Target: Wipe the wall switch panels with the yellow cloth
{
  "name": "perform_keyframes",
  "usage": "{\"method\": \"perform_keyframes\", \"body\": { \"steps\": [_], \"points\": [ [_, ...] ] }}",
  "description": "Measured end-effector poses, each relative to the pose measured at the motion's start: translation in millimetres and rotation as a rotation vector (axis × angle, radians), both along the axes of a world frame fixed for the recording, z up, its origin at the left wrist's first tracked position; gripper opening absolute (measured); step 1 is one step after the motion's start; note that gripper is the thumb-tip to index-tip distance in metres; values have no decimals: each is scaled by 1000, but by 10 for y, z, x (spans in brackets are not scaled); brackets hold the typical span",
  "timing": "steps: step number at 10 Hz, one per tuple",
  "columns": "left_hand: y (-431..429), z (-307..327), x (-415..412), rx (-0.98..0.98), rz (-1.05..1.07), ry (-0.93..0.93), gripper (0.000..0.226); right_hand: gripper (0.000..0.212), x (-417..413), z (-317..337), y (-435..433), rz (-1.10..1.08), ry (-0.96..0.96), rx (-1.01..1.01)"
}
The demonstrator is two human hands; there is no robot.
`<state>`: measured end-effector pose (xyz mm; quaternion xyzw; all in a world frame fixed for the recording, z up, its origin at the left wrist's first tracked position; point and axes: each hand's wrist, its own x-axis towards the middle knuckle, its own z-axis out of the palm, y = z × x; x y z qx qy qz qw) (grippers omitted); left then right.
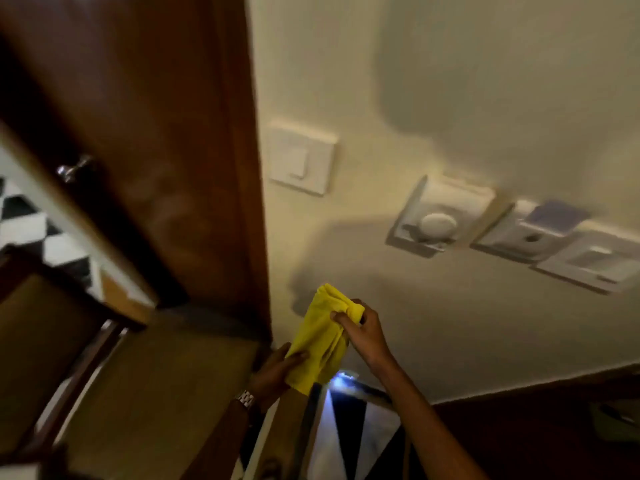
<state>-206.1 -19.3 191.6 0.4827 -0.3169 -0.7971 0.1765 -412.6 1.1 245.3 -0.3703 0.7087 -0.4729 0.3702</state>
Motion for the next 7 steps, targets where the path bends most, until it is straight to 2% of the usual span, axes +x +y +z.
{"method": "perform_keyframes", "body": {
  "steps": [1, 2, 3, 4, 5, 6, 7],
  "points": [
    [159, -448, 857, 83, 160, -222, 43, 43, 654, -566, -357, 239, 84, 154],
    [335, -1094, 1661, 90, 329, -449, 47, 55, 1393, -1303, -656, 590, 217, 249],
    [436, -1701, 2223, 33, 449, -672, 85, 49, 2082, -2096, -744, 871, 410, 267],
    [422, -2482, 2593, -139, 277, -846, 64, 49, 2563, -3168, -729, 1063, 643, 96],
    [542, -3028, 2681, -356, -186, -1123, 60, 45, 2747, -3808, -647, 1095, 777, 151],
    [590, -3255, 2653, -373, -585, -1273, 81, 30, 2861, -3925, -610, 1115, 1025, 207],
    [491, -2981, 2553, -235, -852, -1358, 82, 37, 2770, -3865, -515, 1206, 1036, 229]
  ]
}}
